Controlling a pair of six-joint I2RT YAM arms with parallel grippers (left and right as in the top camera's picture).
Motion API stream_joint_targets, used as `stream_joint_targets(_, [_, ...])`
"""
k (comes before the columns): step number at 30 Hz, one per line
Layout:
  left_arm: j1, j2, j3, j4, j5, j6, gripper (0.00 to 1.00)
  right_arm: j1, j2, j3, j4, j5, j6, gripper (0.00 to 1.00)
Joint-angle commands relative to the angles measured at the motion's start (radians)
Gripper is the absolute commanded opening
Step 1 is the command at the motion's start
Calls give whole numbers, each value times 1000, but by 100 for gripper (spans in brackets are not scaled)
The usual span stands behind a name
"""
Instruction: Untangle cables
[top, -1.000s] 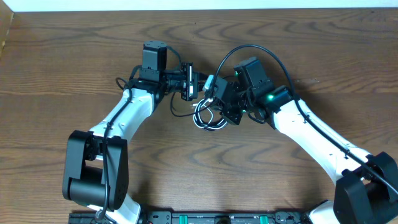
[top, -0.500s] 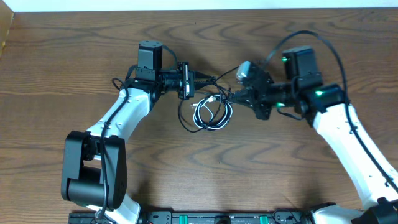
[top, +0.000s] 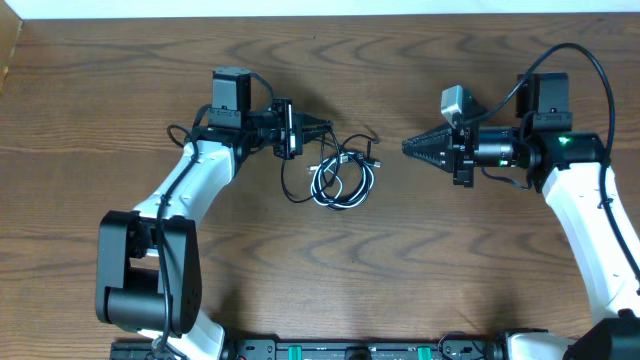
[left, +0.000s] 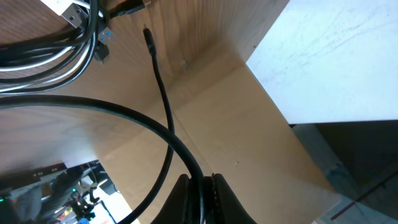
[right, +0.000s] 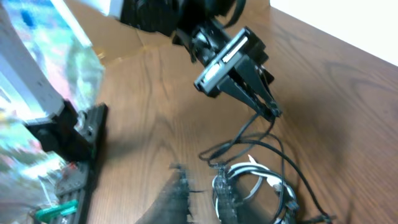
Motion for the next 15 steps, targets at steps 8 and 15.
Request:
stream_joint_targets(8, [5, 10, -5, 0, 56, 5, 8, 263, 113, 1, 9, 377, 267, 42])
stream_joint_targets(15, [5, 10, -5, 1, 56, 5, 7, 414, 217, 1, 104, 640, 420, 44])
